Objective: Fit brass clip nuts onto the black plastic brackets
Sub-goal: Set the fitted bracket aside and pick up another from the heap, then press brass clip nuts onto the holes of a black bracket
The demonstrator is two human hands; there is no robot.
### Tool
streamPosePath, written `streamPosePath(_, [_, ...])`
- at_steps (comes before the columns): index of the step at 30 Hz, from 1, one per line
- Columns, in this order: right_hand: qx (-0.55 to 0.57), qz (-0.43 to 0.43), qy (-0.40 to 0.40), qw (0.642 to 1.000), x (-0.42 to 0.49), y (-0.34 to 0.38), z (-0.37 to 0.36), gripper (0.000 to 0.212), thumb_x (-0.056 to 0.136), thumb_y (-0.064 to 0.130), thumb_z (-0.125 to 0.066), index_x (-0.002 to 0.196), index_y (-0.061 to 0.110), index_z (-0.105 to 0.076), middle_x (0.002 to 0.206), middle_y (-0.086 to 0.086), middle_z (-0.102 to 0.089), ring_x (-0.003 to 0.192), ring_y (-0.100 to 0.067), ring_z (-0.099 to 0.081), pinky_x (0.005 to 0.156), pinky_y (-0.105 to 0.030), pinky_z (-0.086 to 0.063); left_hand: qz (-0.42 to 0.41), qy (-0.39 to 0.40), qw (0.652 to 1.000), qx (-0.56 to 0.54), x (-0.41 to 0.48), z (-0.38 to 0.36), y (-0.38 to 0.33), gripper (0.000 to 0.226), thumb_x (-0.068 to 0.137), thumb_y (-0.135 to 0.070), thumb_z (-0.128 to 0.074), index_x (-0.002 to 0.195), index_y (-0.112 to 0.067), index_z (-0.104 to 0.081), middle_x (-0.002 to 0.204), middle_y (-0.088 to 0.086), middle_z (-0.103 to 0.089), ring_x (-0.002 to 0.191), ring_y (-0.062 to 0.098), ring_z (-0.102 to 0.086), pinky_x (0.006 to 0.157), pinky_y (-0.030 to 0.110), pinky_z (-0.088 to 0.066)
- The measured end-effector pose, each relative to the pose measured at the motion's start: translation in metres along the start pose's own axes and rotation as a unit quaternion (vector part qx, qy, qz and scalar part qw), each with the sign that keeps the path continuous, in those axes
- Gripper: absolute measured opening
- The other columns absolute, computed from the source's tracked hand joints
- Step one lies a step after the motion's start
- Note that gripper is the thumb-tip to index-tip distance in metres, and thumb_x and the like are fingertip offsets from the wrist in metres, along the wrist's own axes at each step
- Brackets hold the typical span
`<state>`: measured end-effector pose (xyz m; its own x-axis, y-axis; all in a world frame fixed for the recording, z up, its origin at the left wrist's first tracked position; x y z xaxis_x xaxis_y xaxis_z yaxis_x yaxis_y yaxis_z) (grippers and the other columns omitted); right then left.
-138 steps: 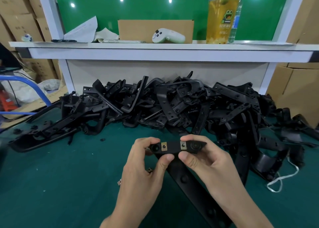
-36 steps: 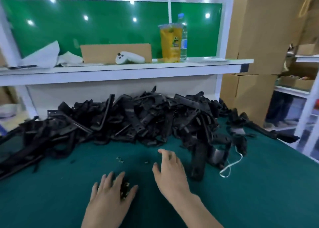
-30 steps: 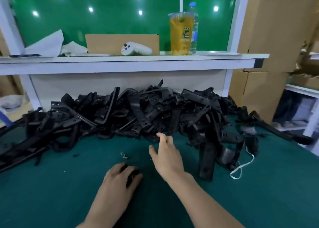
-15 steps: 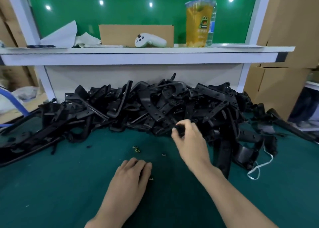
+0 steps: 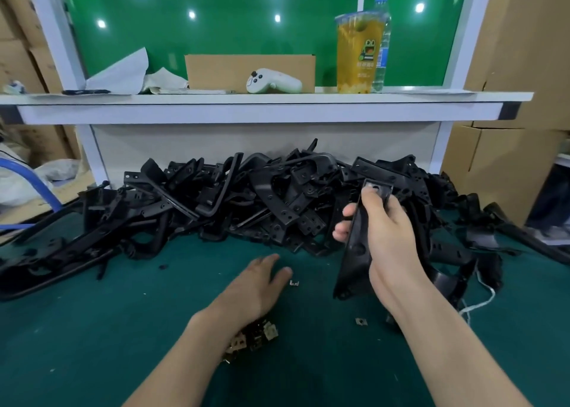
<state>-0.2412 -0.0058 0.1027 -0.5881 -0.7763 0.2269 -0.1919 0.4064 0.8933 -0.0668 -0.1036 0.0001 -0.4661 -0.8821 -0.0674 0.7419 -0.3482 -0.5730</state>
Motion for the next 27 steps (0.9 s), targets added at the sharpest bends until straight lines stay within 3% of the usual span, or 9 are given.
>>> streamPosePath(4, [0.132,-0.112,-0.026,0.985,-0.007,-0.020,0.004,0.012,0.104,0.026,-0.053,0.096,0.017,-0.056,0.063,0.000,-0.061,0.045,-0.016,-0.052,0.043,-0.026,-0.047,-0.115,0.051,0.985,0.122,-0.012,-0.031,-0.042,0.044,0.104,-0.035,-0.049,0.146,-0.024,-0.047,0.153,0.003,-0.040,0.141,0.022,-0.037,0.115,0.034,-0.033])
streamPosePath(7, [0.235,-0.156,-0.024,0.959,-0.008,-0.025,0.005,0.015,0.102,0.027,-0.050,0.092,0.018,-0.056,0.066,0.001,-0.057,0.048,-0.014,-0.049,0.044,-0.023,-0.043,-0.150,0.034,0.973,0.173,-0.028,-0.034,-0.055,0.027,0.101,-0.021,-0.054,0.127,-0.017,-0.058,0.134,0.002,-0.051,0.123,0.026,-0.050,0.096,0.036,-0.044])
streamPosePath(10, [0.303,-0.163,-0.022,0.939,-0.004,-0.020,0.007,0.016,0.103,0.022,-0.042,0.093,0.016,-0.053,0.070,0.002,-0.054,0.051,-0.011,-0.047,0.048,-0.021,-0.042,-0.186,0.019,0.963,0.192,-0.041,-0.025,-0.054,0.030,0.106,-0.034,-0.044,0.123,-0.017,-0.061,0.125,0.001,-0.054,0.110,0.029,-0.059,0.091,0.041,-0.050])
streamPosePath(14, [0.396,-0.143,-0.049,0.906,0.005,-0.011,0.019,0.017,0.106,0.020,-0.038,0.104,0.010,-0.052,0.078,0.000,-0.059,0.057,-0.011,-0.057,0.058,-0.020,-0.051,-0.211,0.040,0.964,0.155,-0.051,-0.029,-0.055,0.048,0.104,-0.055,-0.038,0.145,-0.031,-0.045,0.136,-0.002,-0.044,0.122,0.026,-0.050,0.101,0.041,-0.046])
streamPosePath(16, [0.416,-0.137,-0.071,0.896,0.006,-0.010,0.022,0.019,0.107,0.020,-0.038,0.108,0.007,-0.053,0.079,-0.004,-0.062,0.059,-0.013,-0.061,0.060,-0.020,-0.054,-0.265,0.053,0.948,0.167,-0.051,-0.045,-0.071,0.048,0.105,-0.051,-0.041,0.149,-0.034,-0.041,0.149,-0.001,-0.039,0.133,0.026,-0.041,0.110,0.041,-0.037])
streamPosePath(18, [0.415,-0.144,-0.080,0.895,0.006,-0.013,0.022,0.020,0.107,0.020,-0.041,0.109,0.006,-0.055,0.080,-0.006,-0.064,0.059,-0.015,-0.064,0.061,-0.021,-0.056,-0.306,0.071,0.935,0.166,-0.048,-0.059,-0.089,0.041,0.106,-0.039,-0.045,0.146,-0.031,-0.051,0.153,0.000,-0.042,0.136,0.025,-0.040,0.113,0.041,-0.033])
streamPosePath(23, [0.414,-0.174,-0.080,0.890,0.004,-0.023,0.017,0.020,0.106,0.019,-0.044,0.105,0.007,-0.059,0.082,-0.008,-0.065,0.061,-0.017,-0.066,0.060,-0.023,-0.057,-0.354,0.005,0.904,0.239,-0.046,-0.051,-0.085,0.029,0.104,-0.019,-0.052,0.129,-0.019,-0.067,0.132,0.003,-0.061,0.118,0.028,-0.056,0.100,0.040,-0.042])
streamPosePath(27, [0.406,-0.185,-0.076,0.892,0.000,-0.035,0.014,0.021,0.106,0.018,-0.045,0.103,0.005,-0.061,0.078,-0.005,-0.065,0.062,-0.015,-0.064,0.061,-0.023,-0.058,-0.322,-0.042,0.904,0.278,-0.054,-0.025,-0.045,0.029,0.106,-0.024,-0.046,0.130,-0.027,-0.063,0.129,-0.002,-0.059,0.121,0.022,-0.052,0.101,0.035,-0.036])
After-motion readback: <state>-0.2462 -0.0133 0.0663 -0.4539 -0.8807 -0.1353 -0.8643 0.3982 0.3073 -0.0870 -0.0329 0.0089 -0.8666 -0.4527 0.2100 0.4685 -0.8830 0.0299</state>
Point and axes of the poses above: each hand's wrist, its own x-axis towards the middle knuckle, its own z-axis out of the back of the hand, y = z × x, the point moved 5 cm from there along x, towards the middle knuckle
